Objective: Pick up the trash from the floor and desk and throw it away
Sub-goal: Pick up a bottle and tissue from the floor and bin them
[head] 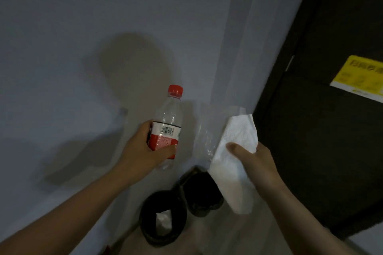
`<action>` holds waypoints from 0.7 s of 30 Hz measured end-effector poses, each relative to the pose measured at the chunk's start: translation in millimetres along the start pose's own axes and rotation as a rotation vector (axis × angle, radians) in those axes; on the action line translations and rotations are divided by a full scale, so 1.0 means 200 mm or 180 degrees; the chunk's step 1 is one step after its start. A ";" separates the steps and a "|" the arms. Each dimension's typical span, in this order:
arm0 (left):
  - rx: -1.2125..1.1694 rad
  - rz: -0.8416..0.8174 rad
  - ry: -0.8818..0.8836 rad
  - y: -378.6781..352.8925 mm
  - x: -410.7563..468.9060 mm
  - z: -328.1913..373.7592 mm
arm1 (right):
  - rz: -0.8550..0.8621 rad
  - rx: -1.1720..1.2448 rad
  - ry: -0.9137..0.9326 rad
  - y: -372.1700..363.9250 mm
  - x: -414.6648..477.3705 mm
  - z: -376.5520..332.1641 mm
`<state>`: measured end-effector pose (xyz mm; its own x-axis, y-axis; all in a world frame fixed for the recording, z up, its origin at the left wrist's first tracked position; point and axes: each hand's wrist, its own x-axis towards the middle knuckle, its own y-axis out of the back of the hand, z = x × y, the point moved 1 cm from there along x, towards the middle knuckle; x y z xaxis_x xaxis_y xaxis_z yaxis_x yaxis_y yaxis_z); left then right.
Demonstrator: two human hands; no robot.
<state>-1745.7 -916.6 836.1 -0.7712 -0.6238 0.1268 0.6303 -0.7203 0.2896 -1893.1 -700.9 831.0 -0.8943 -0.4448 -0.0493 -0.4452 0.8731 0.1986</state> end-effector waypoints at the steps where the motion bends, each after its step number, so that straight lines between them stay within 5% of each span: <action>1: 0.0008 0.0012 0.0104 -0.04 0.06 -0.06 | -0.0049 -0.0041 -0.0092 -0.01 0.10 0.06; 11: 0.0267 0.0426 0.1382 -0.49 0.40 -0.59 | -0.0751 -0.0242 -0.0973 -0.04 0.92 0.61; 21: 0.0346 0.0430 0.2438 -0.67 0.38 -1.24 | -0.1337 -0.0993 -0.1623 -0.29 1.15 1.25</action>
<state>-1867.5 -943.1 571.3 -0.3871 -0.7677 -0.5107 0.6714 -0.6143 0.4145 -2083.8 -804.0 564.2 -0.5947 -0.5151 -0.6172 -0.7898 0.5180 0.3285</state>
